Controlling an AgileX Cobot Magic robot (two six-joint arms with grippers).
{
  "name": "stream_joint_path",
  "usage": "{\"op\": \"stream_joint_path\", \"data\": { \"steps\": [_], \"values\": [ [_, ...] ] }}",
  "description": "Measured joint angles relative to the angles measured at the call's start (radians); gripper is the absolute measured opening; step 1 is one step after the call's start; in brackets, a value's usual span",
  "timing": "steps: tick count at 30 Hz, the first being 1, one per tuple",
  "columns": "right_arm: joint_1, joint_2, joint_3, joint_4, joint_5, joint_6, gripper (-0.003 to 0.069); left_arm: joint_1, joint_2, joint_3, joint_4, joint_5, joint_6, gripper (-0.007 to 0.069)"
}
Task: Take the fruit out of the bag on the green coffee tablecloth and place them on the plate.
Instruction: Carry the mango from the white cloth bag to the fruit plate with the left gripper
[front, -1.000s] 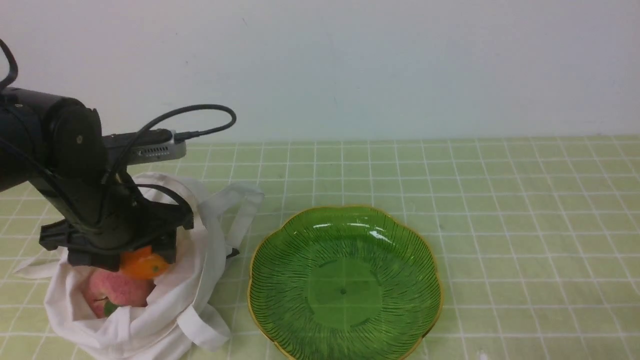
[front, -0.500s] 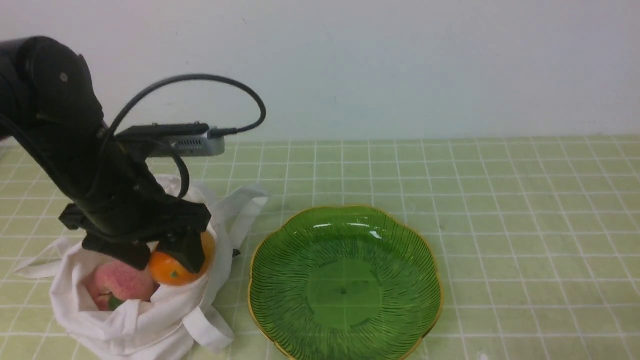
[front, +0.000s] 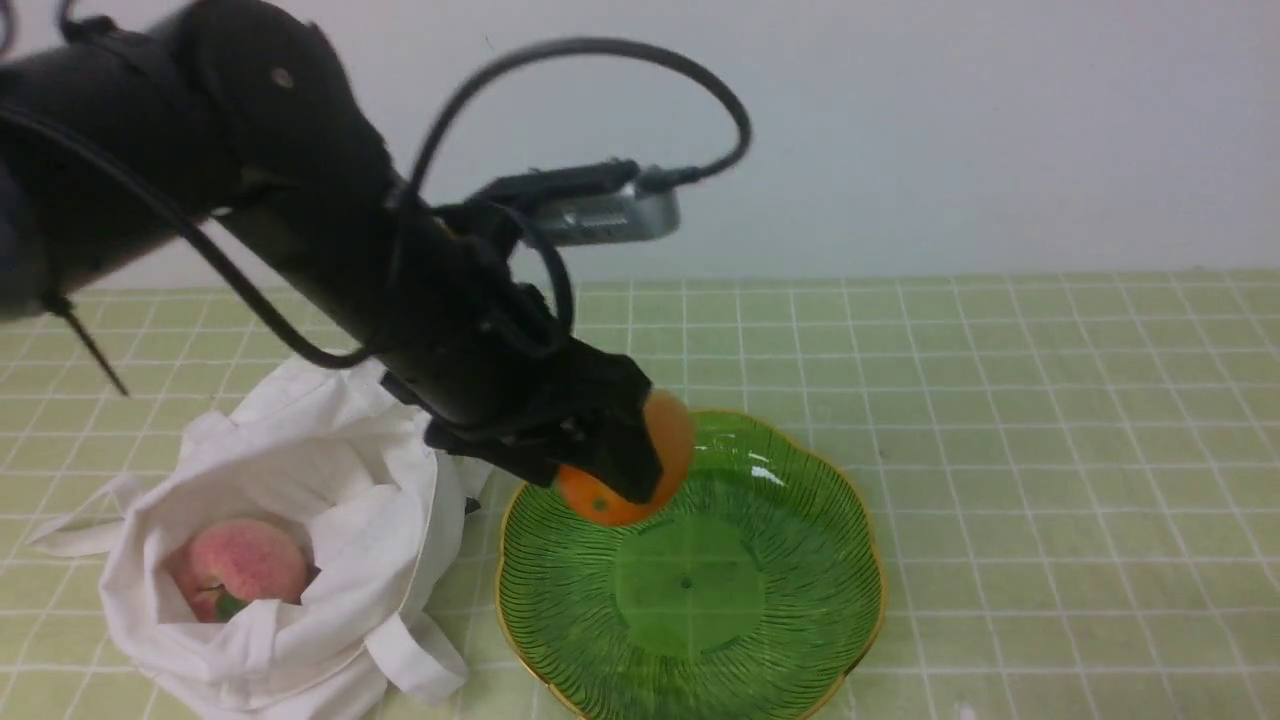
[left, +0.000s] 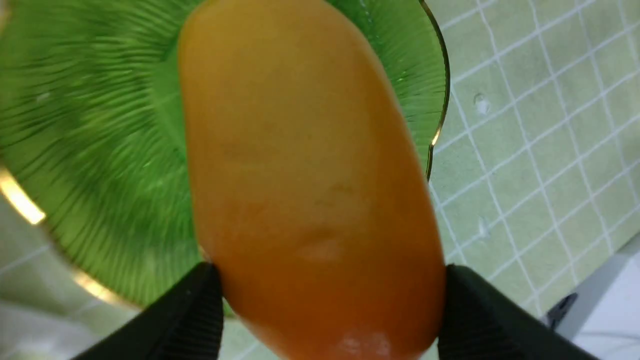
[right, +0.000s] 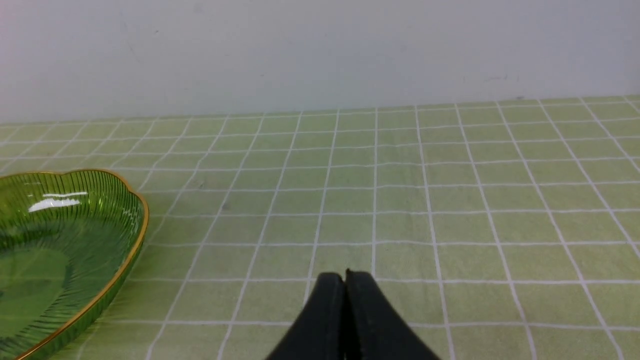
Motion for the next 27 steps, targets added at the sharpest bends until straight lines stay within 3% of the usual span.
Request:
{"op": "stream_joint_path", "data": {
  "steps": [4,16,22,27],
  "values": [
    [0.0,0.0,0.0,0.0,0.0,0.0,-0.0015,-0.057,0.101,0.0,0.039,-0.096,0.0,0.0496],
    [0.0,0.0,0.0,0.0,0.0,0.0,-0.0015,-0.063,0.229,0.0,0.139,-0.269,-0.002,0.0498],
    [0.0,0.0,0.0,0.0,0.0,0.0,-0.0015,-0.063,0.243,0.0,0.174,-0.297,-0.01,0.0575],
    [0.0,0.0,0.0,0.0,0.0,0.0,-0.0015,-0.063,0.243,0.0,0.174,-0.301,-0.009,0.0579]
  ]
}}
